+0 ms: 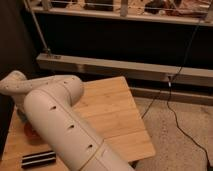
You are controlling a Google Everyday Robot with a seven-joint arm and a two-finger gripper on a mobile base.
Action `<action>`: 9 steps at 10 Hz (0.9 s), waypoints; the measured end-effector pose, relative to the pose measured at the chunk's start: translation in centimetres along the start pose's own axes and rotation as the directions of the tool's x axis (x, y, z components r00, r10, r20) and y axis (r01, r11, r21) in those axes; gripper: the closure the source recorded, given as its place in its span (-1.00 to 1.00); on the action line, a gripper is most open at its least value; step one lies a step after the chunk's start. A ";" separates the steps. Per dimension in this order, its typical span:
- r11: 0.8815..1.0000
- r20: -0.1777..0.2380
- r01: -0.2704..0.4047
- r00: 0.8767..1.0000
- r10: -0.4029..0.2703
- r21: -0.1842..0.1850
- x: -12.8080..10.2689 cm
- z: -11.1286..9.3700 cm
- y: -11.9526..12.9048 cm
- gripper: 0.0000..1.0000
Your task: Pick up the ceramic cup
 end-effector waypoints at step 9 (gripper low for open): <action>0.997 0.043 -0.055 0.998 0.052 0.059 4.7 -14.0 -4.3 1.00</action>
